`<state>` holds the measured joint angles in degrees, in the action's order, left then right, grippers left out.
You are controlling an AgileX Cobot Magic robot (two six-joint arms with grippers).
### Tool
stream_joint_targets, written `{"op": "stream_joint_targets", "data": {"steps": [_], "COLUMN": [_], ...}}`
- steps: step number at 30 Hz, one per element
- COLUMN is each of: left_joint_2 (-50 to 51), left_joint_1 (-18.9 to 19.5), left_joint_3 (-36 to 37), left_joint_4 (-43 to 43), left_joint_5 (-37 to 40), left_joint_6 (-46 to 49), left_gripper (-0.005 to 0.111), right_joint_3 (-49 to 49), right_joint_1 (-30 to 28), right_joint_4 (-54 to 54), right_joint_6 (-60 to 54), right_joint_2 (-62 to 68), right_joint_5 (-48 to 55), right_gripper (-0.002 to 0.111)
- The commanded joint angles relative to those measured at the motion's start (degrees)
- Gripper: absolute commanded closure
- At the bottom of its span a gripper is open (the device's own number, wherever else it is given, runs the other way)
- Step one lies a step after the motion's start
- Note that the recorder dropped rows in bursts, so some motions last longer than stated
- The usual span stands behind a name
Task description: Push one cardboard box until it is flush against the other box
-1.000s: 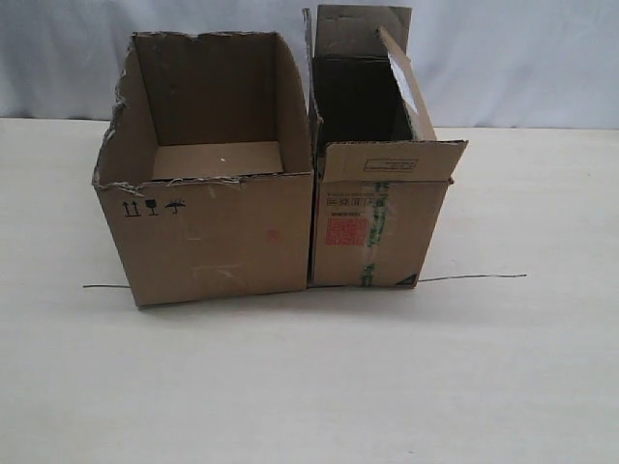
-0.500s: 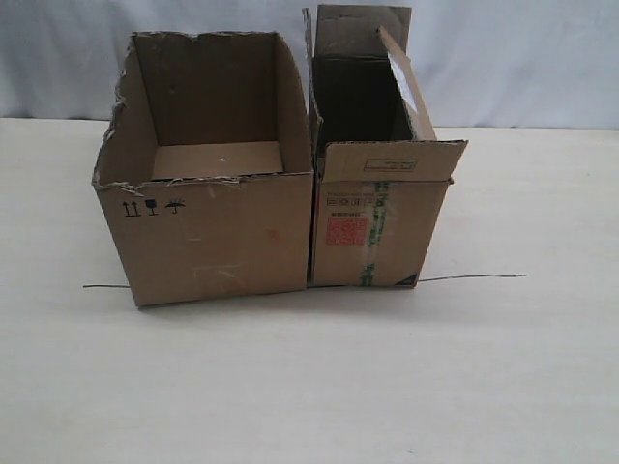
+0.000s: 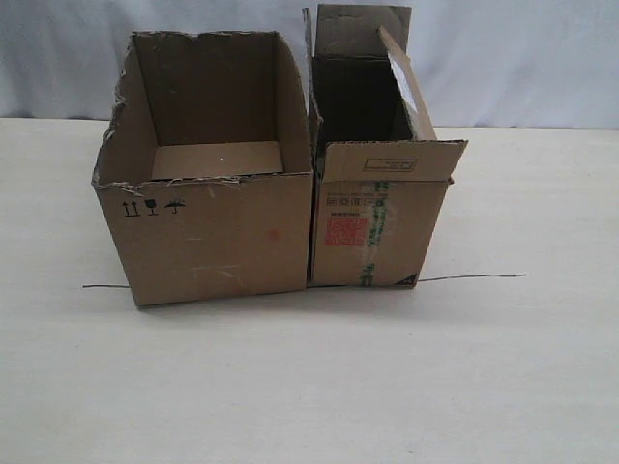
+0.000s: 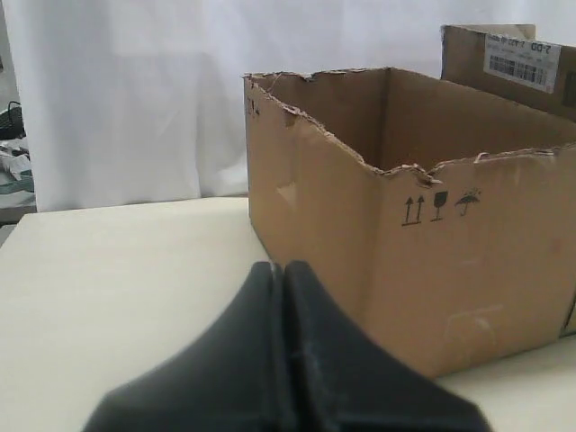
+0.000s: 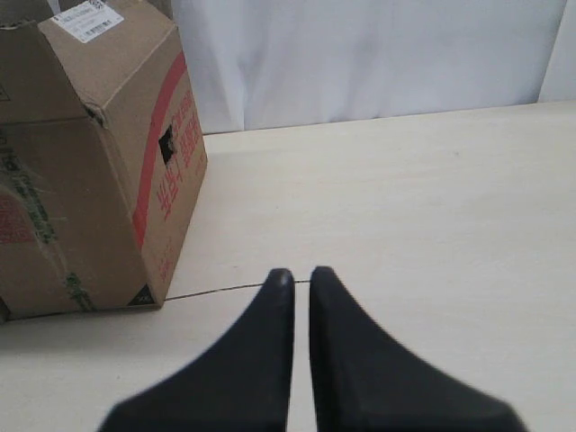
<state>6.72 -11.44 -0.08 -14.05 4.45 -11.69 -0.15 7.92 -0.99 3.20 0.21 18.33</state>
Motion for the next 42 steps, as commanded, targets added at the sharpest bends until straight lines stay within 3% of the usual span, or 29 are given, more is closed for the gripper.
{"op": "stream_joint_targets", "data": {"steps": [1,2,4,9,14,20,42], "left_joint_2": [-0.39,-0.39,-0.39,-0.55,-6.72,-6.72,-6.72], "left_joint_1": [-0.34,-0.34,-0.34,-0.34,5.89,11.01,10.98], "left_joint_3": [0.08,0.08,0.08,0.08,0.08,0.08,0.08], "left_joint_4": [6.96,12.72,16.76,16.74,17.09,17.67,21.81], "left_joint_5": [-0.27,-0.17,-0.17,-0.02,6.61,7.00,7.00], "left_joint_6": [5.90,12.97,18.07,17.84,17.07,17.08,17.08], "left_gripper": [0.107,0.107,0.107,0.107,0.107,0.107,0.107], "right_joint_3": [0.15,0.15,0.15,0.15,0.15,0.15,0.15], "right_joint_1": [0.09,0.09,0.09,0.09,0.09,0.09,0.09], "right_joint_4": [-0.06,-0.06,-0.06,-0.06,-0.06,-0.06,-0.06], "right_joint_6": [-0.28,-0.28,-0.28,-0.28,-0.28,-0.28,-0.28], "right_joint_2": [-0.21,-0.21,-0.21,-0.21,-0.21,-0.21,-0.21], "right_joint_5": [0.00,0.00,0.00,0.00,0.12,0.12,0.12], "right_gripper": [0.103,0.103,0.103,0.103,0.103,0.103,0.103]}}
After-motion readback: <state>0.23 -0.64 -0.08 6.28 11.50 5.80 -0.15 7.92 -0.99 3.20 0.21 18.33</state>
